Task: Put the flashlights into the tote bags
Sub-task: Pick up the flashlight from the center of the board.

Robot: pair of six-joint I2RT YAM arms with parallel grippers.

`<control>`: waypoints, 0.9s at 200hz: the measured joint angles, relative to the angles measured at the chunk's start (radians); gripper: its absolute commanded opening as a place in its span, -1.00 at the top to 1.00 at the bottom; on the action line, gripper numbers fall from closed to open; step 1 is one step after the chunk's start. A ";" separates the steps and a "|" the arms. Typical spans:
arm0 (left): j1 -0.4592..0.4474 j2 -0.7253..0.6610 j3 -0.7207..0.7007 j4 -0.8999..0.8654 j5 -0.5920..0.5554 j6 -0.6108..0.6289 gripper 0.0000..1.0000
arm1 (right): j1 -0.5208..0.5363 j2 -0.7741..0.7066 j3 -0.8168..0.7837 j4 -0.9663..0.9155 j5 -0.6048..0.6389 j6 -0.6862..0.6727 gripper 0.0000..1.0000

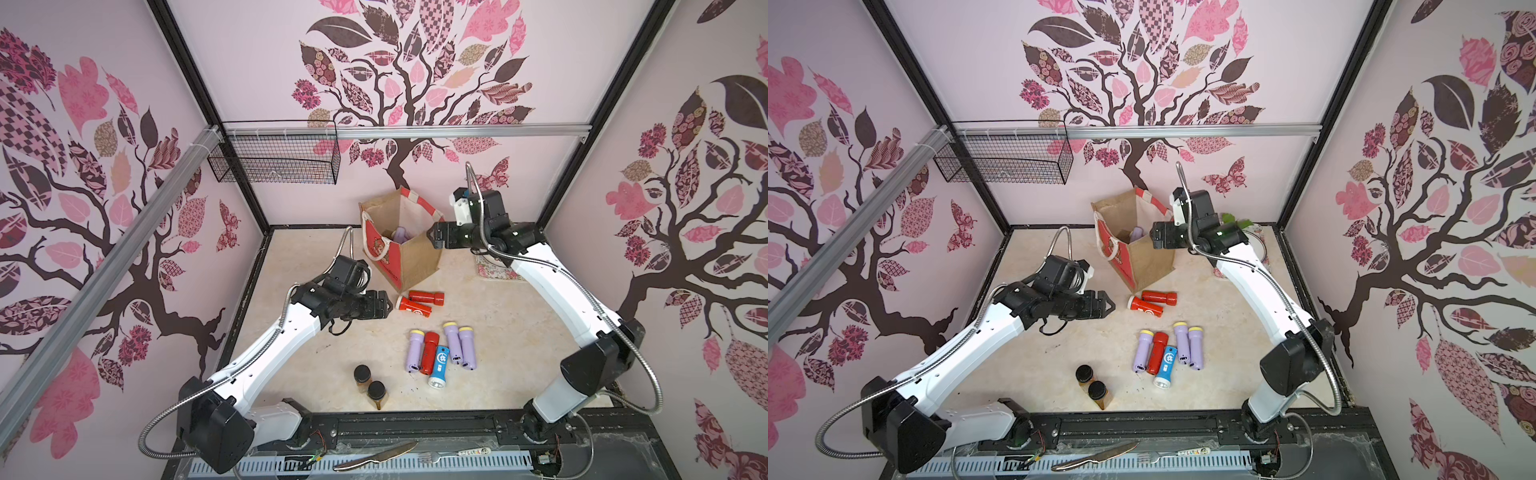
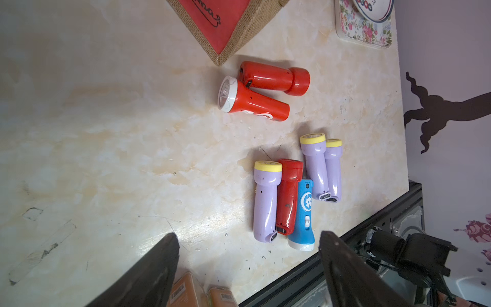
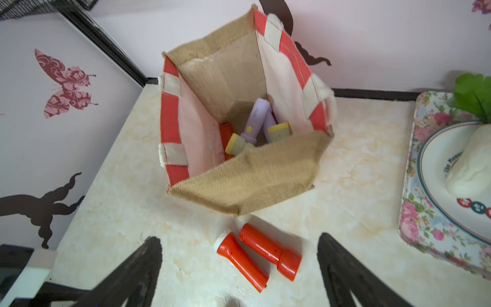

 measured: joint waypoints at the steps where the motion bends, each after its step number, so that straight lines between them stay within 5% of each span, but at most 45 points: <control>1: -0.002 0.002 0.000 0.000 0.000 -0.001 -0.70 | 0.000 -0.003 -0.005 0.000 0.000 0.000 -0.88; 98: -0.159 0.092 -0.072 0.021 -0.008 -0.077 -0.54 | -0.015 -0.400 -0.547 -0.015 -0.059 0.042 -0.92; 180: -0.245 0.174 -0.114 0.097 -0.077 -0.160 -0.50 | -0.019 -0.562 -0.727 -0.035 -0.151 0.071 -0.96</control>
